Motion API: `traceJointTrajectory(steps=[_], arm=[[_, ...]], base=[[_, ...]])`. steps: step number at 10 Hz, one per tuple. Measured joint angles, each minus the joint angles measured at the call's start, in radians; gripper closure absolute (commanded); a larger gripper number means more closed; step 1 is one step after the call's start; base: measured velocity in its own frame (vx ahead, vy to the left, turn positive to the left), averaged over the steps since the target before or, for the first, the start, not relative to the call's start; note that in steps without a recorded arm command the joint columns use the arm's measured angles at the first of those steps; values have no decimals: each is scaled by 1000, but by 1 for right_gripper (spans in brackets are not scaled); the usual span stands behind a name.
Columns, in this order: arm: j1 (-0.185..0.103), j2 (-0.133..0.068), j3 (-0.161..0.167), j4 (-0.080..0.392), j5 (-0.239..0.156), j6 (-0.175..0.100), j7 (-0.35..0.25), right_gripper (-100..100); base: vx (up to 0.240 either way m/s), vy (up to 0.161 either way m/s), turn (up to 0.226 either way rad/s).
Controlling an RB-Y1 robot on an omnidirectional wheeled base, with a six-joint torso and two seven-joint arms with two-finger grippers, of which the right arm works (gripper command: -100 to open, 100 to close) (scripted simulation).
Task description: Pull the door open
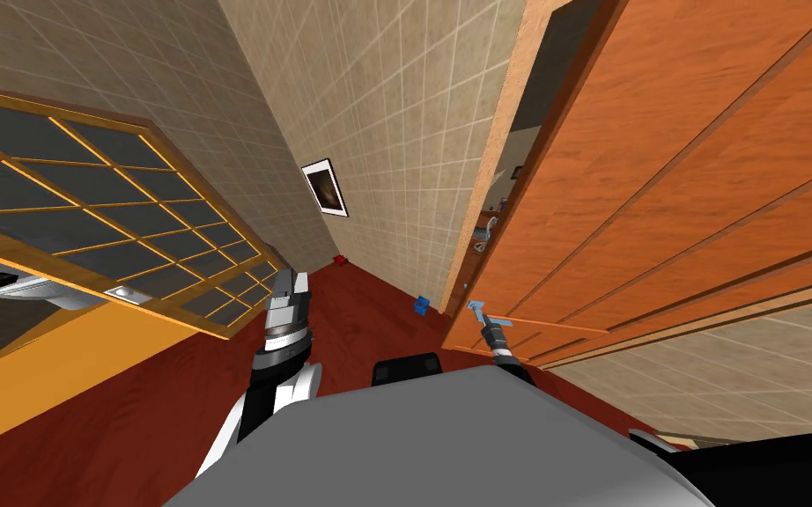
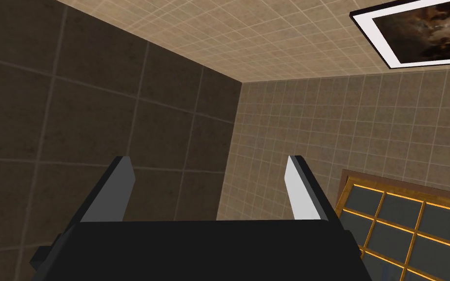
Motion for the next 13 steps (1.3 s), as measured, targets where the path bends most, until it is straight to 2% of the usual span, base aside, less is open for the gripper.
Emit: traceJointTrajectory(steps=[3,4,5,7,9,13], arm=[[8,-14,39,9,7,-36,-27,100],[16,-25,50,2,7,-49,-31,100],[14,-26,66,21,12,-67,-46,100],[33,-47,87,5,12,-86,-55,100],[38,-49,96,11,13,-90,-60,100],[38,-59,127,33,20,-126,-87,100]], base=[[-223,-53,170],[-253,-34,150],[-239,-37,130],[-172,15,69],[-193,-42,151],[-200,-36,144]])
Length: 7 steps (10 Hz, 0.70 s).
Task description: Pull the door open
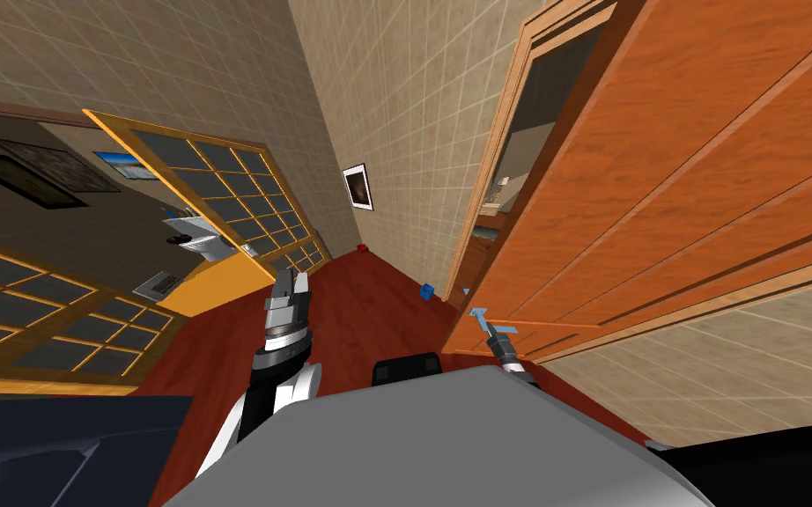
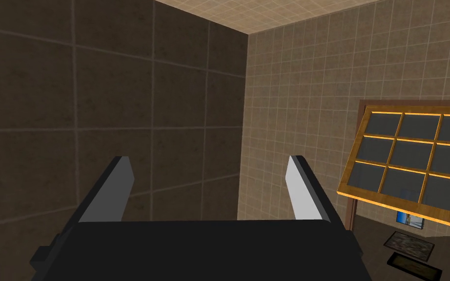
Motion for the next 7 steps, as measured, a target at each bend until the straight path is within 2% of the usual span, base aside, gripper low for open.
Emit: traceJointTrajectory(steps=[4,5,7], arm=[[4,-12,33,19,7,-35,-26,100],[5,-14,40,27,9,-44,-33,100],[4,-14,44,33,11,-45,-38,100]], base=[[-207,-33,139],[-86,-5,26],[-165,-24,126]])
